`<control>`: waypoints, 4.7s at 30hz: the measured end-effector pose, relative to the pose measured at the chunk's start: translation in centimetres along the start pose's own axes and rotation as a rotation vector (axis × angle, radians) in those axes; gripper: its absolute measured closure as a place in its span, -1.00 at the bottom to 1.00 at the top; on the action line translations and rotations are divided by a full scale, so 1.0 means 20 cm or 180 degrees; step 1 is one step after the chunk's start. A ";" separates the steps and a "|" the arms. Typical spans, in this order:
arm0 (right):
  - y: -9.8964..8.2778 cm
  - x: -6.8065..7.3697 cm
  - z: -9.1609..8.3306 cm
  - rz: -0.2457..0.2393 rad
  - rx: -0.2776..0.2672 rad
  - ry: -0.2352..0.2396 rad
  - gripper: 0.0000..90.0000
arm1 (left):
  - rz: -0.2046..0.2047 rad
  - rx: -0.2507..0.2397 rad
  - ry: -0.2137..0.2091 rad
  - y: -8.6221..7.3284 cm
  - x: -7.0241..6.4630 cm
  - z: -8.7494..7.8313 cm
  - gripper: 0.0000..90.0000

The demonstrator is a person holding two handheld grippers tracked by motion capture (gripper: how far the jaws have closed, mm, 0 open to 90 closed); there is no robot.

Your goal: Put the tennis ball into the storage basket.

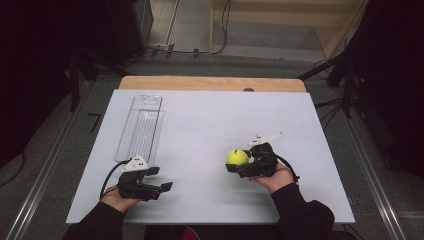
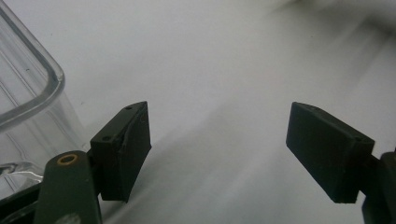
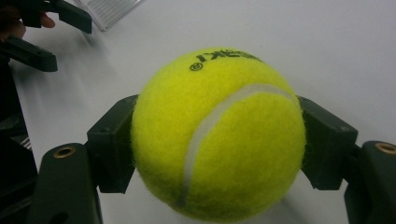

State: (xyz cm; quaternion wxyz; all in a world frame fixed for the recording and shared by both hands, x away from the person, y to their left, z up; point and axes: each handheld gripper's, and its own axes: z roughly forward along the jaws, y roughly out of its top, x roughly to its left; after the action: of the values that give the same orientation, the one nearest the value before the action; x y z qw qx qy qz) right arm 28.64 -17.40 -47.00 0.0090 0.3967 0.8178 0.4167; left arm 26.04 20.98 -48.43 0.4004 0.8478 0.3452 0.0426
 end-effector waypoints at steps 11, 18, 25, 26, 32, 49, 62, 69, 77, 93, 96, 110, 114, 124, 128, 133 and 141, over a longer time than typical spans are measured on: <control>0.06 0.02 0.04 -0.0051 0.0023 0.0060 -0.48 | -0.0012 -0.0003 -0.0008 0.00 0.00 0.00 -0.49; 0.10 0.04 0.07 -0.0085 0.0034 0.0084 -0.48 | -0.0009 -0.0004 -0.0007 0.00 0.00 0.00 -0.49; 0.13 0.05 0.08 -0.0080 0.0026 0.0111 -0.48 | -0.0013 -0.0005 0.0004 0.00 0.00 0.00 -0.49; 0.14 0.05 0.08 -0.0086 0.0027 0.0114 -0.48 | -0.0010 -0.0003 0.0000 0.00 0.00 0.00 -0.49; 0.17 0.06 0.09 -0.0090 0.0041 0.0126 -0.48 | -0.0025 -0.0005 -0.0001 0.00 0.00 0.00 -0.49; 0.28 0.10 0.14 -0.0164 0.0045 0.0229 -0.48 | -0.0024 -0.0003 -0.0003 0.00 0.00 0.00 -0.49; 0.35 0.15 0.21 -0.0231 0.0078 0.0241 -0.48 | -0.0021 -0.0005 -0.0004 0.00 0.00 0.00 -0.49; 0.39 0.16 0.24 -0.0247 0.0077 0.0253 -0.48 | -0.0032 -0.0015 -0.0004 0.00 0.01 0.00 -0.49; 0.44 0.16 0.28 -0.0265 0.0082 0.0299 -0.48 | -0.0036 -0.0013 0.0003 0.00 0.01 0.00 -0.49; 0.53 0.20 0.35 -0.0274 0.0092 0.0376 -0.48 | -0.0055 -0.0022 0.0000 0.00 0.01 0.00 -0.49; 0.54 0.20 0.36 -0.0282 0.0089 0.0383 -0.48 | -0.0053 -0.0023 -0.0003 0.00 0.01 0.00 -0.49; 0.62 0.21 0.40 -0.0254 0.0080 0.0379 -0.48 | -0.0057 -0.0026 -0.0010 0.00 0.01 -0.01 -0.49; 0.65 0.21 0.43 -0.0220 0.0032 0.0408 -0.48 | -0.0052 -0.0027 -0.0006 0.00 0.01 -0.01 -0.49; 0.70 0.23 0.49 -0.0229 0.0031 0.0409 -0.48 | -0.0052 -0.0035 -0.0011 0.00 0.01 -0.01 -0.49; 0.72 0.24 0.51 -0.0235 0.0038 0.0408 -0.48 | -0.0043 -0.0029 -0.0008 0.00 0.01 -0.01 -0.49; 0.75 0.26 0.53 -0.0234 0.0021 0.0413 -0.48 | -0.0038 -0.0032 -0.0012 0.00 0.01 -0.01 -0.49; 0.79 0.28 0.56 -0.0244 -0.0001 0.0402 -0.48 | -0.0033 -0.0034 -0.0007 0.00 0.01 -0.01 -0.49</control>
State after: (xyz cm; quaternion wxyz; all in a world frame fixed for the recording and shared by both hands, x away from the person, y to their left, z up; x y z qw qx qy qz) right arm 38.90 -0.79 -41.68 -0.0266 0.3380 0.8313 0.4404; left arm 26.15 21.25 -48.34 0.4055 0.8439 0.3489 0.0415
